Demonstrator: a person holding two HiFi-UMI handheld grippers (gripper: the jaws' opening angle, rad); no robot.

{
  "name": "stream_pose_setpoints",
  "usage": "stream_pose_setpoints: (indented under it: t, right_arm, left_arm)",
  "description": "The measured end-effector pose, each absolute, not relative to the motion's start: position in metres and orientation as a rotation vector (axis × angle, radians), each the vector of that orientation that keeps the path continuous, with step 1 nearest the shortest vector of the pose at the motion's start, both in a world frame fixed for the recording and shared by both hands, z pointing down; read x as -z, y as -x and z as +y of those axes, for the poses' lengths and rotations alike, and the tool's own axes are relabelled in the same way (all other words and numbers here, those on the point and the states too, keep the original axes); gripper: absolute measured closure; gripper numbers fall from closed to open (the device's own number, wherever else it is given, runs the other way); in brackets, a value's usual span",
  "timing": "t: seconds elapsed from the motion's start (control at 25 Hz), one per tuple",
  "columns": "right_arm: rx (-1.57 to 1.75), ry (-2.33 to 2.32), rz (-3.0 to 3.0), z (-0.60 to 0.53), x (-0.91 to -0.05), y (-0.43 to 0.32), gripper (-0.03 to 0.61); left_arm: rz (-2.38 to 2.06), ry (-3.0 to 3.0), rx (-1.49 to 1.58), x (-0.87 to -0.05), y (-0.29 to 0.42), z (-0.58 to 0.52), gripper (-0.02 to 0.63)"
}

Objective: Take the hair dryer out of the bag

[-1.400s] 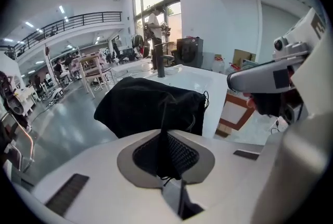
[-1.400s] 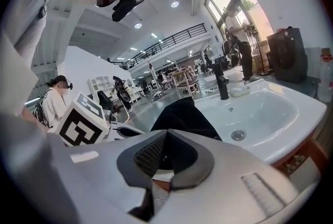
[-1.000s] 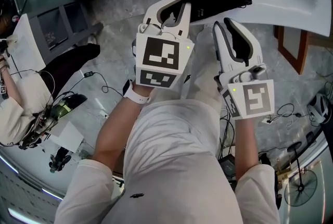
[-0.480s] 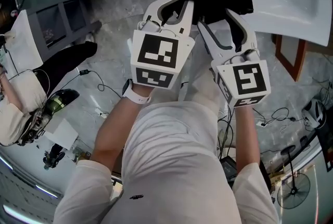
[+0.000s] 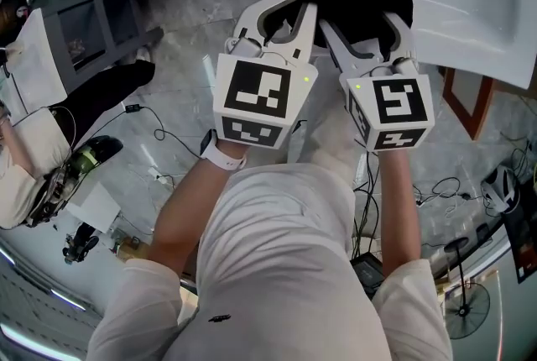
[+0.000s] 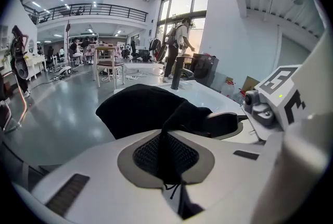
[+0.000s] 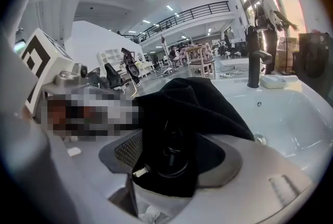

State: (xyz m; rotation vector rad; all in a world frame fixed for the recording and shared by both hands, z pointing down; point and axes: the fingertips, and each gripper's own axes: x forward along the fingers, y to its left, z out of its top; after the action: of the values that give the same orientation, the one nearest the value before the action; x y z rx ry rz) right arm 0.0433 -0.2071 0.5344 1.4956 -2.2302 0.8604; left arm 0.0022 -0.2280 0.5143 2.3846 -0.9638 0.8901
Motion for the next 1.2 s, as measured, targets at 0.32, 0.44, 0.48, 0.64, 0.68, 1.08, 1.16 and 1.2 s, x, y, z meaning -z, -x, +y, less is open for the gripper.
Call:
stream_pose_setpoints:
  t: [0.32, 0.44, 0.48, 0.64, 0.68, 1.08, 1.16, 1.2]
  right_arm:
    - [-0.855, -1.461, -2.144, -0.226, -0.556, -0.038, 0.279]
    - [-0.888, -1.424, -2.129, -0.232, -0.565, -0.033, 0.275]
    - [-0.891, -1.413, -2.124, -0.233, -0.568, -0.031, 0.275]
    - [-0.867, -1.394, -2.095, -0.233, -0.575, -0.03, 0.284]
    - [-0.865, -1.391, -2.095, -0.233, -0.574, -0.03, 0.291]
    - [-0.978, -1.387, -2.112, -0.233, -0.572, -0.035, 0.394]
    - [-1.002, -1.391, -2.126, -0.233, -0.568, -0.035, 0.396]
    - [-1.021, -1.398, -2.139, -0.233, -0.564, -0.035, 0.397]
  left_arm:
    - [-0.973, -2.367, -0.885, -0.521, 0.0, -0.238, 0.594]
    - [-0.975, -2.361, -0.881, -0.522, 0.0, -0.24, 0.594]
    - [-0.974, -2.36, -0.881, -0.523, 0.0, -0.241, 0.594]
    - [-0.97, -2.354, -0.881, -0.527, -0.001, -0.243, 0.594]
    - [-0.972, -2.352, -0.881, -0.527, 0.0, -0.244, 0.594]
    - [-0.985, -2.347, -0.89, -0.527, 0.004, -0.243, 0.594]
    - [-0.991, -2.35, -0.89, -0.526, 0.006, -0.243, 0.594]
    - [-0.995, -2.352, -0.89, -0.525, 0.007, -0.244, 0.594]
